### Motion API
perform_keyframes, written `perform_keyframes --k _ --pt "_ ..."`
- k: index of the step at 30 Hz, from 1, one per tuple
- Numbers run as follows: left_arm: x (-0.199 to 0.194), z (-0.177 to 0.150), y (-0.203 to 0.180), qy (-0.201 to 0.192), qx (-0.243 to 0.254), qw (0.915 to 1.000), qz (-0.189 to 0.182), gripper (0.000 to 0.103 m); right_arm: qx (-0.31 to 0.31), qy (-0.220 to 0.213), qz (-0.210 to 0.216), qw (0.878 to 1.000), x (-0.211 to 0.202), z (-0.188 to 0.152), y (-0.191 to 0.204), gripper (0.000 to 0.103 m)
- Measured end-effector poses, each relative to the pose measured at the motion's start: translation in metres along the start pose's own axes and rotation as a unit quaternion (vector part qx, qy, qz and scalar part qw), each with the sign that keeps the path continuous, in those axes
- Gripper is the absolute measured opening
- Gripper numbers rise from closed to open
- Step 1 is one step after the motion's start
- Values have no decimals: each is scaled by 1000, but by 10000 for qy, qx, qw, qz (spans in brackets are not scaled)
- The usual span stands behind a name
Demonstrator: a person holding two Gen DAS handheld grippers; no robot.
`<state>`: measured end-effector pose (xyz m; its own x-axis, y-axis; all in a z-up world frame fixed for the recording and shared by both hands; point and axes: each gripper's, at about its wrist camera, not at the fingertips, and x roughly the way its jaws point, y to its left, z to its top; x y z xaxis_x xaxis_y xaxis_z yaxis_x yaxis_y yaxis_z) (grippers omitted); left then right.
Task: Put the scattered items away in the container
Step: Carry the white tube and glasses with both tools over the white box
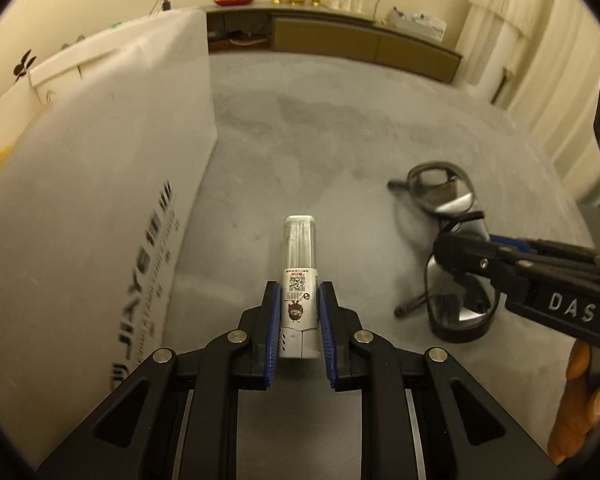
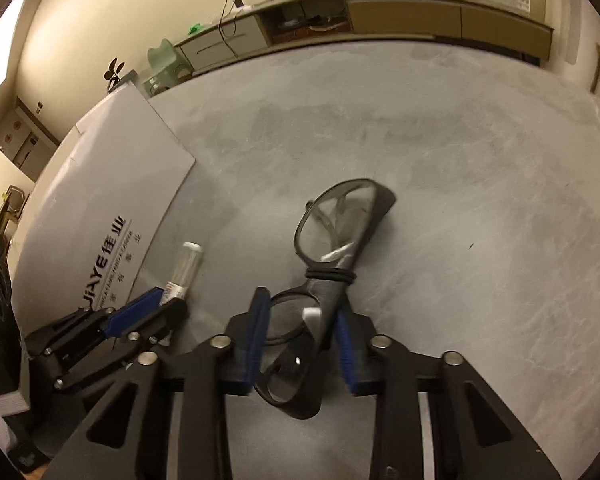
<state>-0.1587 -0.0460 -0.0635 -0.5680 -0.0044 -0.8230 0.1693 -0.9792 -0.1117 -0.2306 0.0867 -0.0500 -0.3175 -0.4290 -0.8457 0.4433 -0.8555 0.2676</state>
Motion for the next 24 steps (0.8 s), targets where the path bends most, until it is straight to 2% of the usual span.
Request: perform_keyframes --k 2,4,9,12,13,15,20,24 --pt "-10 3 -3 -71 45 9999 -112 19 16 -6 -32 10000 -3 2 0 29" --pt "-20 6 -7 -75 163 9995 -276 19 105 20 -104 9999 -1 3 -5 33" --pt "-43 11 -4 -181 259 9979 -562 19 229 2 -236 9995 7 1 -13 63" --pt "-43 9 2 -191 110 9976 -653 19 106 -68 -252 9996 15 1 -7 66" --pt "-43 8 3 -199 82 9975 -676 19 57 -75 -184 9998 16 0 -3 64" --pt "-45 6 4 -217 20 9969 -752 19 15 -75 -74 9999 15 0 4 37" --pt "-57 8 12 -374 -152 9949 -928 19 51 -245 7 9997 2 1 12 32" --pt "-71 8 18 -544 -188 9934 -989 19 147 -374 123 9991 -8 3 12 21"
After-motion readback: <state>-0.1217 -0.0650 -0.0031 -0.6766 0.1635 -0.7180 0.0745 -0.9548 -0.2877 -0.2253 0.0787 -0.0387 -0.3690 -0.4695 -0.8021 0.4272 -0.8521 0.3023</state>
